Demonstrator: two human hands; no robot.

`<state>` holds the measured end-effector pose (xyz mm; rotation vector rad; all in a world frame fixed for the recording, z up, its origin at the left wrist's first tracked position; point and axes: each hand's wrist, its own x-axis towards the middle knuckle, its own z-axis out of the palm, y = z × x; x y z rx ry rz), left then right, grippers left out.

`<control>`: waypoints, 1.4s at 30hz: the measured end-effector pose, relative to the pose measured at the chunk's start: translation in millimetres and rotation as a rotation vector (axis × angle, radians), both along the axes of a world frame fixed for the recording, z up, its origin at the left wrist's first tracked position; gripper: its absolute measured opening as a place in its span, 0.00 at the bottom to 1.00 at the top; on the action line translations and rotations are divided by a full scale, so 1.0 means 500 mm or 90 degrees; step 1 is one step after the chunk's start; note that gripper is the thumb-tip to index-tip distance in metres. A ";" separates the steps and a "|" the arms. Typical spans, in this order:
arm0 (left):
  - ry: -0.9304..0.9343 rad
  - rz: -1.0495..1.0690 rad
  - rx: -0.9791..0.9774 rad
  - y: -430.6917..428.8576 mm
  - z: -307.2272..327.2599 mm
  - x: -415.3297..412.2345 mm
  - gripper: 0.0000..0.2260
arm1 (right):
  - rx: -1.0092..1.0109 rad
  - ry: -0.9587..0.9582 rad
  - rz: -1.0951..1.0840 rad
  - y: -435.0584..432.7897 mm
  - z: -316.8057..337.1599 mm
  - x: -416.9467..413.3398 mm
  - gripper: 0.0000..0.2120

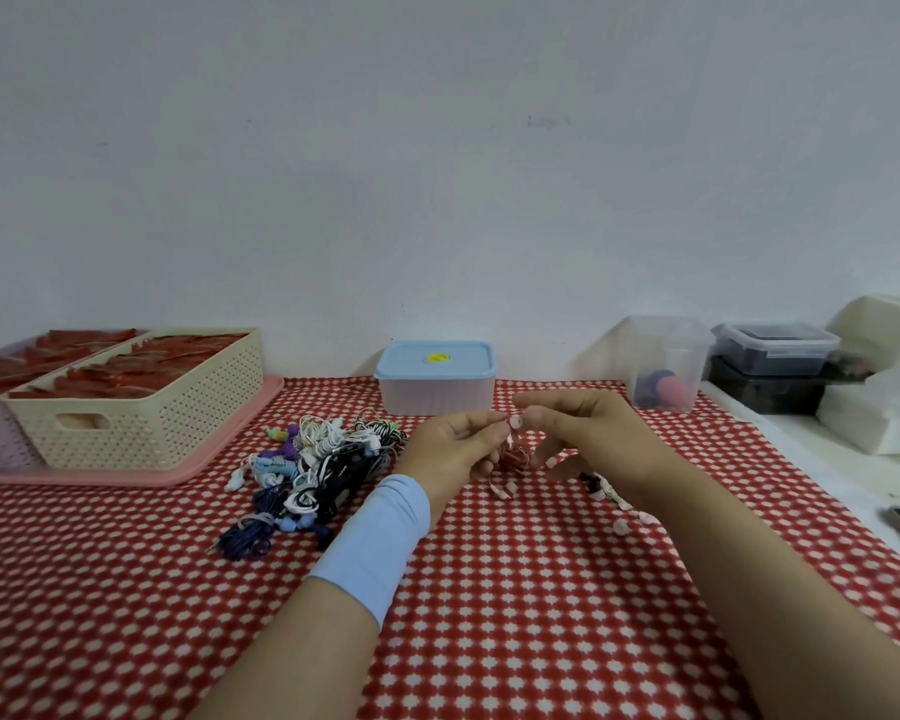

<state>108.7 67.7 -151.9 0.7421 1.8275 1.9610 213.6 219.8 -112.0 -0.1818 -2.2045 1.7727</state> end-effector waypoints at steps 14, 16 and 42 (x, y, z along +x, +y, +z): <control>0.053 -0.042 -0.024 -0.009 0.006 0.004 0.05 | -0.174 -0.118 0.088 0.007 -0.006 -0.001 0.14; 0.084 -0.033 -0.048 -0.010 0.008 0.004 0.06 | -0.164 -0.124 0.082 0.010 -0.006 -0.002 0.14; 0.325 0.140 -0.283 -0.035 0.029 -0.019 0.03 | 0.324 -0.098 -0.036 -0.003 -0.039 -0.031 0.03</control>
